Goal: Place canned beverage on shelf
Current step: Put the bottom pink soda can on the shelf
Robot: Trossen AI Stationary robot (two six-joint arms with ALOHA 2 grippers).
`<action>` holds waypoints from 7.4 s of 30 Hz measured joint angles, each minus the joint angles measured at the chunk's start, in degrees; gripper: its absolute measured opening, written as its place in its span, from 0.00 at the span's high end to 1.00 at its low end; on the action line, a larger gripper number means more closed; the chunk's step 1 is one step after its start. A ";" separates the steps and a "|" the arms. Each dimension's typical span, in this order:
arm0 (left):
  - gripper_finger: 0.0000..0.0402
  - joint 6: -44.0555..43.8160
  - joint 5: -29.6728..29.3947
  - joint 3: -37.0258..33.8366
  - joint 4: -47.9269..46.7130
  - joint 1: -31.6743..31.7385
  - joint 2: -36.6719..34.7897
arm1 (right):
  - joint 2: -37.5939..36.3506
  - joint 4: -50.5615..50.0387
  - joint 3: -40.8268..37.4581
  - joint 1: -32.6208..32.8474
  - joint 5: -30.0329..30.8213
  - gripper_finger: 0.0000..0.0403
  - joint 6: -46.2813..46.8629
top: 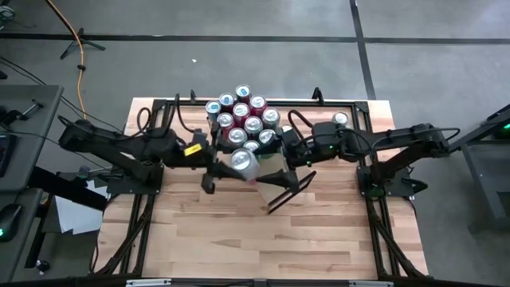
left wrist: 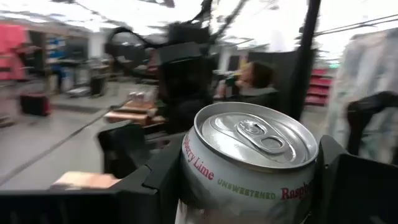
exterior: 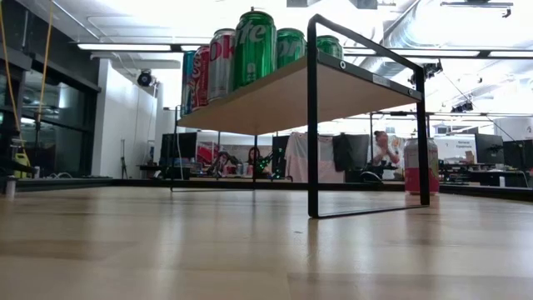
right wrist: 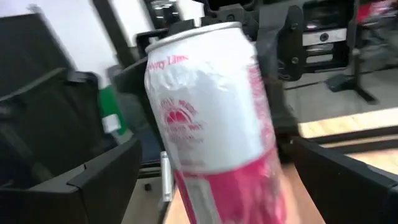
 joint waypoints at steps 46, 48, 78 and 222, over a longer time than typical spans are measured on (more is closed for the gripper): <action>0.40 -1.50 -2.01 0.11 -1.80 2.05 0.60 | -0.05 -3.59 -0.20 0.00 1.75 0.24 -3.47; 0.39 -1.46 -2.32 0.11 -4.04 2.07 -1.07 | -1.63 -7.13 -0.17 0.02 1.43 0.24 -4.13; 0.39 -7.06 -15.14 0.00 -19.64 -2.67 -11.55 | -7.07 38.51 -39.31 1.41 17.28 0.24 10.27; 1.00 -13.42 -26.83 0.00 -32.79 -3.28 -7.90 | -31.61 3.84 -39.36 4.47 9.93 0.31 22.52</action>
